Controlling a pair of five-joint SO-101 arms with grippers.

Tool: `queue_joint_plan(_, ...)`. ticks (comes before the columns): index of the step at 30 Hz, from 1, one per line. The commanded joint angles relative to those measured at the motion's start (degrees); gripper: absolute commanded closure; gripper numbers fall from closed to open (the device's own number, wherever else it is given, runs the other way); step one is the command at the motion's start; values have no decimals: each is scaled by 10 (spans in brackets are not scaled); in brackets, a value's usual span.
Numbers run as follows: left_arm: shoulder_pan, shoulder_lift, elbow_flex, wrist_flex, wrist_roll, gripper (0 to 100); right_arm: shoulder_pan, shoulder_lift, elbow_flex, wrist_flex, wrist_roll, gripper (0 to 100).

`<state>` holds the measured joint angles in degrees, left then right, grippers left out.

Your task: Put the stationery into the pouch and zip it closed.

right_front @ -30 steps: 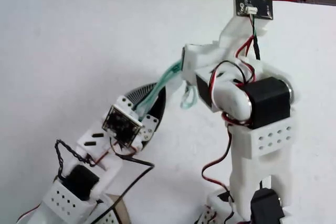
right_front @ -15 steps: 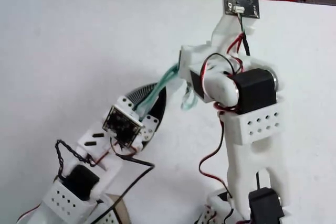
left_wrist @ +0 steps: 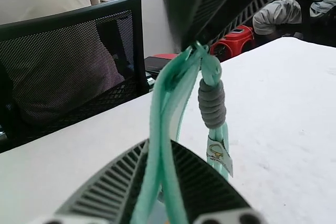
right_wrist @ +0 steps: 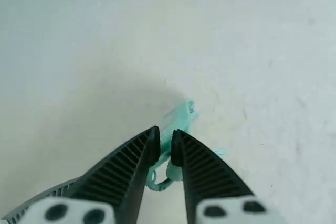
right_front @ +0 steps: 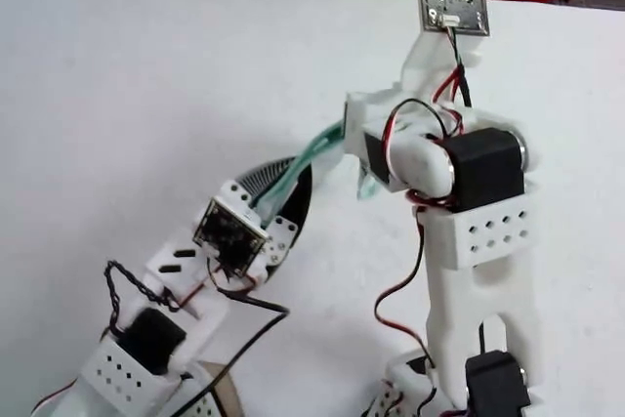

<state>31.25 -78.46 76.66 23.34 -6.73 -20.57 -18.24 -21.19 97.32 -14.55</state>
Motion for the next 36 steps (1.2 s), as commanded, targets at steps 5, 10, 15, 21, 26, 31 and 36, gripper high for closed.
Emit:
queue_joint_plan(5,5,13,4,-3,5,965,2,-8,-6,7,7,981)
queue_joint_plan(10,5,13,4,-3,5,965,-2,-53,-5,7,7,981)
queue_joint_plan(15,5,13,4,-3,5,965,-71,-110,17,11,53,981)
queue_joint_plan(21,4,13,4,1,5,965,-86,-120,107,7,156,978)
queue_joint_plan(26,4,13,4,1,5,965,67,-119,111,-29,191,917)
queue_joint_plan(31,4,13,4,1,5,965,73,-117,142,-29,195,738)
queue_joint_plan(36,3,13,4,1,5,965,7,-119,193,-29,256,742)
